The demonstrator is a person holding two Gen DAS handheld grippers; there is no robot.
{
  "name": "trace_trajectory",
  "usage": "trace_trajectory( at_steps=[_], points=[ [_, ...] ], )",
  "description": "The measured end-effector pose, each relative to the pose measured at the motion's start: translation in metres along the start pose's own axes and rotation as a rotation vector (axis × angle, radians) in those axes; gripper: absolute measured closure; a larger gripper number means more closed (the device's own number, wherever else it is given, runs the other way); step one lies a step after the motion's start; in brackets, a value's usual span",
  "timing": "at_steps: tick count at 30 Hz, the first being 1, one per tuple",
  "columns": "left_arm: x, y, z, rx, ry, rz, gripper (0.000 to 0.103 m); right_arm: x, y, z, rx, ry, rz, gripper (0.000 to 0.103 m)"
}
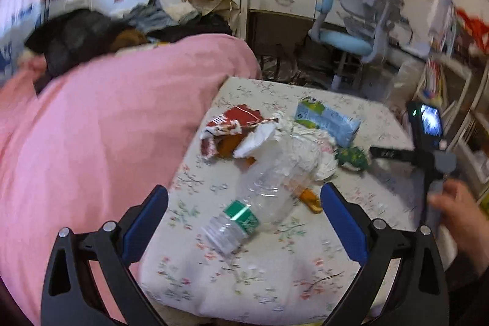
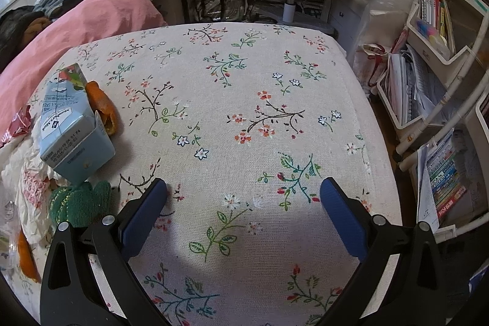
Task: Collect trash
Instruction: 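Move the left tool toward the clear plastic bottle on the table, then close the left tool on the bottle while the right tool approaches the orange peel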
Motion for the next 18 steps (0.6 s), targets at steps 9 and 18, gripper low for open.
trace_trajectory(
  at_steps=[9, 18],
  points=[
    [-0.006, -0.005, -0.01, 0.007, -0.025, 0.016, 0.008, 0.015, -0.015, 0.008, -0.041, -0.041, -0.086, 0.007],
    [-0.009, -0.017, -0.009, 0.01, -0.031, 0.113, 0.008, 0.029, -0.213, -0.029, -0.084, -0.134, 0.427, 0.007]
  ],
)
Point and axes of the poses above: each gripper's, at about its wrist camera, not at the fingertips, and y roughly the way its jaws point, z to its right, x to its underside, the point moved 5 cm from there along y, roughly the way its jaws point, and after that the axes turned 7 degrees about -x, right-handed, at the moved point
